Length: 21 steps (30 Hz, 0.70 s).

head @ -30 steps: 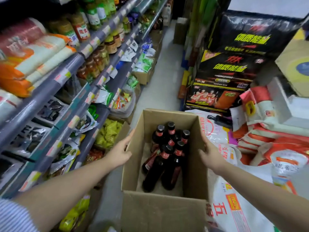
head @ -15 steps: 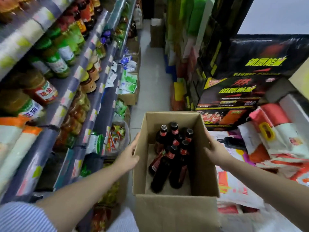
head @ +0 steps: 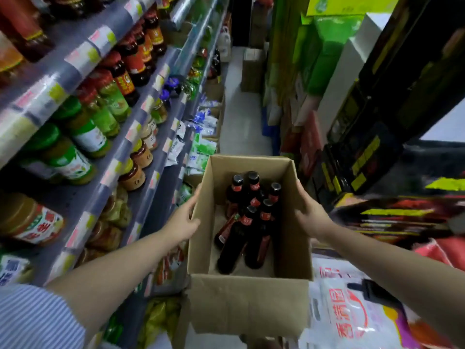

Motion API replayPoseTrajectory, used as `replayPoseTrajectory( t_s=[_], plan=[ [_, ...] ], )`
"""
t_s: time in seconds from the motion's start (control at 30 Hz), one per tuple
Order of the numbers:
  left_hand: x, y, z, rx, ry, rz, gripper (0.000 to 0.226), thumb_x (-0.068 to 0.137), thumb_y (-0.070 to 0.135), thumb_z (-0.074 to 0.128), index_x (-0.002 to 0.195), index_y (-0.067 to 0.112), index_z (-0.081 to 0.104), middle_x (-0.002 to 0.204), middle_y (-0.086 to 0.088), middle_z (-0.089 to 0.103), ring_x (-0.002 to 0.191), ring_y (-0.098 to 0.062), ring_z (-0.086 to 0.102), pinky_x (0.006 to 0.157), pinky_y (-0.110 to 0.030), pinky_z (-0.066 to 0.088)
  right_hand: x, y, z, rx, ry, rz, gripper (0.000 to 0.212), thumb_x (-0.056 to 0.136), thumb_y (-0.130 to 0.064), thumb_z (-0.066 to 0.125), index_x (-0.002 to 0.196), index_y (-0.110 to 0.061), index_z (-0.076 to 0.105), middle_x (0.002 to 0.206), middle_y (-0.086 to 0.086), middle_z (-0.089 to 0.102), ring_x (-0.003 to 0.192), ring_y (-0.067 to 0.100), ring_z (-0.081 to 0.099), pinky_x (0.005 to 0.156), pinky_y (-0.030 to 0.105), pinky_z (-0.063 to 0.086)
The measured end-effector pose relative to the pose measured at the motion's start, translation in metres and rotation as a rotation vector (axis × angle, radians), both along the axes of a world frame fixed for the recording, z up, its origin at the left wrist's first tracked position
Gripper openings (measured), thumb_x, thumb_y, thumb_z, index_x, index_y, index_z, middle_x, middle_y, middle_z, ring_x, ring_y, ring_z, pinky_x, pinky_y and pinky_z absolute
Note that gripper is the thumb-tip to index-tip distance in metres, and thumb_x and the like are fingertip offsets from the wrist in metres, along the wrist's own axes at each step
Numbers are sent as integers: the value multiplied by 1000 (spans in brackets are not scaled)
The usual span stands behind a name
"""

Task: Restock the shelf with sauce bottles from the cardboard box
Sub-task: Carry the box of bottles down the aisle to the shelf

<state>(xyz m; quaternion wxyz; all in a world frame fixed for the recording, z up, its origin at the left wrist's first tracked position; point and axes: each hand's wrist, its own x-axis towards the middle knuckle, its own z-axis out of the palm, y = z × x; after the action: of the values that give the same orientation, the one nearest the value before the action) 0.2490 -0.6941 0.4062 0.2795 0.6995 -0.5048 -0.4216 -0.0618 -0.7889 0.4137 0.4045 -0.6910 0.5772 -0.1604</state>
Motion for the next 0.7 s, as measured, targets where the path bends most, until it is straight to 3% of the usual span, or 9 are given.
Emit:
replayPoseTrajectory(
  t_s=[0.03,0.1,0.2,0.3,0.4,0.47,0.53,0.63,0.7],
  plan=[
    [4,-15,-2,31,-3,21,92,86,-10,46,146,51,12,145,21,32,107,-35,65,67,-29,54,3,-18,0,23,1,10,81,88,-1,49,149,-37,9,134,6,53,119,18,54,94,18,37],
    [13,-50,-6,35,18,31,95,86,-8,48,138,64,12,138,20,38,95,-30,64,73,-37,54,11,-58,1,75,-4,37,81,91,-4,47,148,-44,5,131,4,53,116,19,55,89,21,41],
    [28,-102,-12,20,-19,16,102,83,-5,52,121,81,14,138,17,45,99,-18,50,85,-36,44,23,-110,2,109,-48,48,80,93,-3,44,147,-46,3,120,-3,51,104,16,55,84,24,45],
    [42,-144,-20,79,-28,35,99,84,-2,57,126,76,16,131,30,45,93,-11,49,89,-39,45,32,-146,3,137,-61,24,81,93,0,43,148,-43,2,119,-7,46,102,12,55,81,21,48],
    [63,-189,-31,120,-1,-6,95,82,2,58,134,70,17,105,50,41,85,-1,36,88,-42,42,42,-187,7,169,-93,14,82,92,2,43,147,-44,3,133,-5,45,105,10,54,65,7,44],
    [71,-219,-30,126,26,1,92,84,0,56,138,64,20,117,41,43,81,8,41,91,-43,47,51,-215,13,184,-99,1,82,92,3,43,147,-44,3,132,-5,45,102,8,53,60,6,45],
    [72,-247,-21,115,96,17,87,86,-5,55,146,49,22,134,24,43,93,9,57,97,-48,50,60,-239,13,182,-90,-5,83,92,2,43,147,-44,2,128,-5,47,95,6,57,62,8,48],
    [82,-292,-23,130,136,25,88,87,-14,48,147,43,20,143,13,43,120,-11,56,96,-44,51,77,-279,9,189,-65,-14,82,92,2,43,147,-43,2,129,3,53,95,13,62,78,23,54],
    [98,-327,-34,127,147,35,88,85,-17,45,146,42,20,147,4,46,122,-15,56,98,-43,49,92,-310,4,196,-46,-31,80,92,3,42,148,-40,4,136,10,51,103,19,61,85,28,52]
  ],
)
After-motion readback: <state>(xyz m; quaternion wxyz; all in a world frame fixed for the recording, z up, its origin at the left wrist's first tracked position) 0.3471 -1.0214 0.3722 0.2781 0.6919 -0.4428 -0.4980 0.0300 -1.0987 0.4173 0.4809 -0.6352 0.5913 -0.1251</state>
